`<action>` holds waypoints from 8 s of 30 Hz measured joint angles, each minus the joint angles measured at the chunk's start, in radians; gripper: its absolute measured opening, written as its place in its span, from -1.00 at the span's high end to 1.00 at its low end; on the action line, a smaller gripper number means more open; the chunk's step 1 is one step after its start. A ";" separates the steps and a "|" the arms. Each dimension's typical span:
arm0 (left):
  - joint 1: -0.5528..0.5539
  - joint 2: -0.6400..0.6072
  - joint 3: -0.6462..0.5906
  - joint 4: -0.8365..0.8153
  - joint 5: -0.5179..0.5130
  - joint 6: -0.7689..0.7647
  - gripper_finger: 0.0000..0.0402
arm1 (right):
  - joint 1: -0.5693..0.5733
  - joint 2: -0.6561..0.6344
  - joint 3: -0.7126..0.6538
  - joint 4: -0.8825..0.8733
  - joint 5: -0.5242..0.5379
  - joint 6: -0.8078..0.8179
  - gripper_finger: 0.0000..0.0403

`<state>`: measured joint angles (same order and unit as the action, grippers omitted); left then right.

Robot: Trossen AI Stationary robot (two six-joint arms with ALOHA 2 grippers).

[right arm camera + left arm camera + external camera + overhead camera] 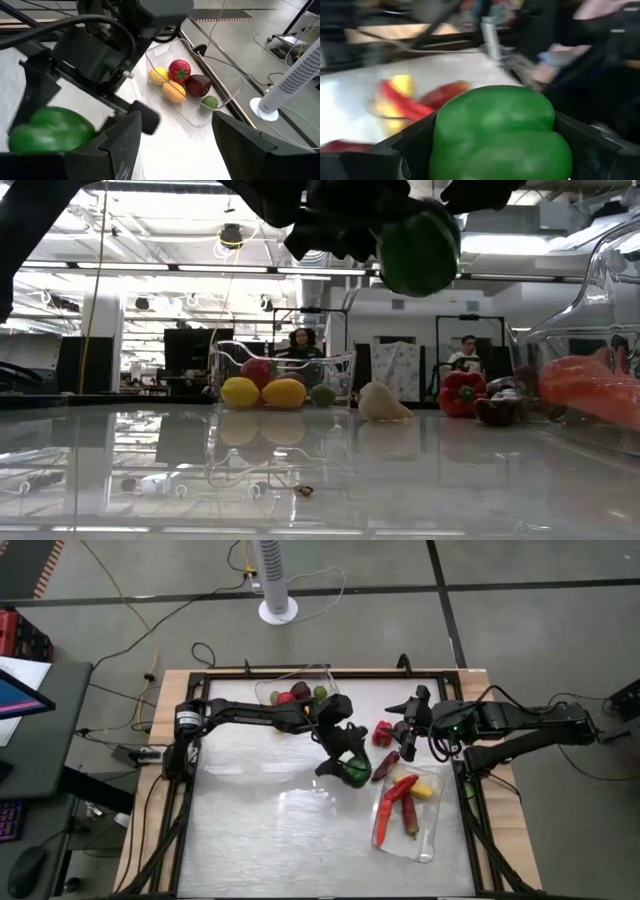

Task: Sort produce into baskets
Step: Put the green bell pepper into the bottom transparent bin, then put the garlic into the bottom transparent bin, then put the red bell pepper into the bottom transparent bin, then put the dark red apple into the bottom transparent bin

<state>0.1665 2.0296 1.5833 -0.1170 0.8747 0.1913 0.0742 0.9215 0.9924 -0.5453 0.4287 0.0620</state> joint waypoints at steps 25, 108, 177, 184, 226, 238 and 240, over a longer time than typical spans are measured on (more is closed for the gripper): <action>-0.272 0.156 0.055 0.463 -0.736 -0.079 -0.61 | -0.033 -0.046 0.057 -0.004 0.009 -0.020 -0.35; -0.274 0.049 -0.099 0.384 -0.823 -0.060 0.18 | -0.031 -0.074 -0.004 0.060 0.069 -0.062 -0.35; -0.283 -0.576 -1.081 0.903 -1.256 0.019 -0.41 | -0.333 0.654 -0.021 -0.172 -0.140 -0.106 -0.88; -0.283 -0.635 -1.081 0.819 -1.276 -0.025 -0.41 | -0.346 0.667 -0.070 -0.142 -0.136 -0.110 -0.86; -0.283 -0.639 -1.081 0.811 -1.294 -0.105 -0.41 | 0.278 0.474 0.330 -0.701 -0.259 0.628 -0.55; -0.282 -0.639 -1.081 0.834 -1.300 -0.097 -0.41 | 0.255 0.415 0.302 -0.773 -0.142 0.691 -0.94; -0.282 -0.639 -1.081 0.834 -1.300 -0.096 -0.41 | 0.201 0.402 0.302 -0.811 -0.095 0.696 -0.90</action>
<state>-0.1150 1.3911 0.5026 0.7170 -0.4252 0.0948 0.2756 1.3232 1.2945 -1.3568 0.3337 0.7579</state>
